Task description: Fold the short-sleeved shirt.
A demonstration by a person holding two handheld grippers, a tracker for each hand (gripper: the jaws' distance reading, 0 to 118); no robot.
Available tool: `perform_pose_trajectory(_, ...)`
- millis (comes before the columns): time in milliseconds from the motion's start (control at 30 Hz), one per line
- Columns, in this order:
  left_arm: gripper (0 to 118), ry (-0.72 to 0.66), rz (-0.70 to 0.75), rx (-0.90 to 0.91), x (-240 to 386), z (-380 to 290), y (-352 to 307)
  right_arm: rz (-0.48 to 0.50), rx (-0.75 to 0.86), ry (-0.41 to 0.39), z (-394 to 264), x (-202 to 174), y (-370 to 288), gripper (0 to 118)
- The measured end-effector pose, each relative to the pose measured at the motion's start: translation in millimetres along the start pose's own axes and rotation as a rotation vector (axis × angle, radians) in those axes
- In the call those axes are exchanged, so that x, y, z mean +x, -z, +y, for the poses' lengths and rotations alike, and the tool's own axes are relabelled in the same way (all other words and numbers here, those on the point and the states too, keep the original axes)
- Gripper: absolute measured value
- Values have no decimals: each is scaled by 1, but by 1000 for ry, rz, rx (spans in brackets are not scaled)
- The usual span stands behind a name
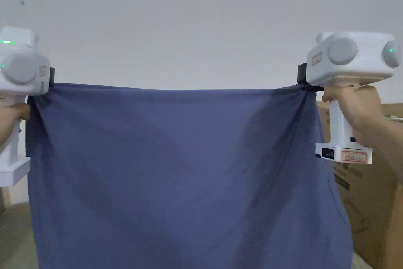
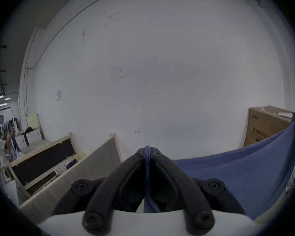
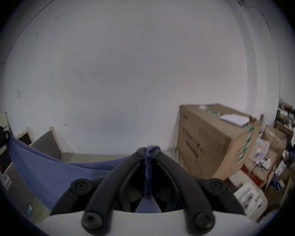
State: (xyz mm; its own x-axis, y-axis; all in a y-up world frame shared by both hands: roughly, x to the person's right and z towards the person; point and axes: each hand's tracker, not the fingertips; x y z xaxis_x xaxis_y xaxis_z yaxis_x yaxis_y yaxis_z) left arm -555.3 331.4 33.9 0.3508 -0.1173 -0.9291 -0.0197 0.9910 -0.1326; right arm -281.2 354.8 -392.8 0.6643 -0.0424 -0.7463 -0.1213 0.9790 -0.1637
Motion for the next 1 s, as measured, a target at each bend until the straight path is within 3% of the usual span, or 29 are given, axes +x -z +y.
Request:
perform_pose_trajectory(100,2,-54,-12,135,6,19,8,-37,25,36,25,4,15,5)
perform_pose_trajectory(267,2,-7,-6,204,19,33,27,-53,115,65,47,13,24,5)
perform_pose_trajectory(500,2,-21,-3,194,31,-15,59,-64,99,36,14,14,62,5)
perform_pose_trajectory(700,2,9,-37,-26,50,-119,113,-66,-88,-20,-82,12,120,5)
perform_pose_trajectory(1000,2,63,-78,-510,81,-326,146,-73,-475,-24,-291,18,184,5)
